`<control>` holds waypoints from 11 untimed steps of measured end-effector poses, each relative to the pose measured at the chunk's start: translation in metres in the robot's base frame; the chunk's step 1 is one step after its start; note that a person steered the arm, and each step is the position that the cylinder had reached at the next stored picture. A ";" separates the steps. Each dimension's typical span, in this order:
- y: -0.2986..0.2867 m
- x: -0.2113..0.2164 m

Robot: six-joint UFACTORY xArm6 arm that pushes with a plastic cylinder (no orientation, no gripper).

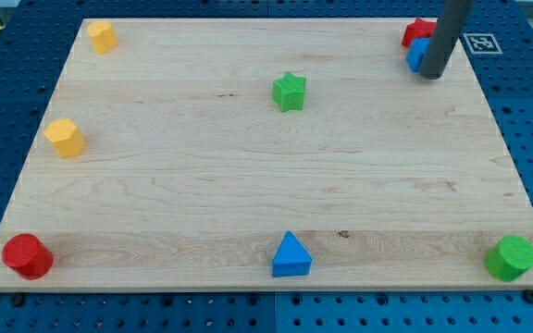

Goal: Point your arm towards the blue triangle

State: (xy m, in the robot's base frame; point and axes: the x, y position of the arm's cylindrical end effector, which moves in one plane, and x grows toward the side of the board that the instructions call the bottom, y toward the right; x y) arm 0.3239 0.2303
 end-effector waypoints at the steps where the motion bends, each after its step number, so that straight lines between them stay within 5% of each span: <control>1: 0.000 0.039; 3: -0.059 0.116; 6: -0.250 0.147; 8: -0.318 0.239; 11: -0.291 0.285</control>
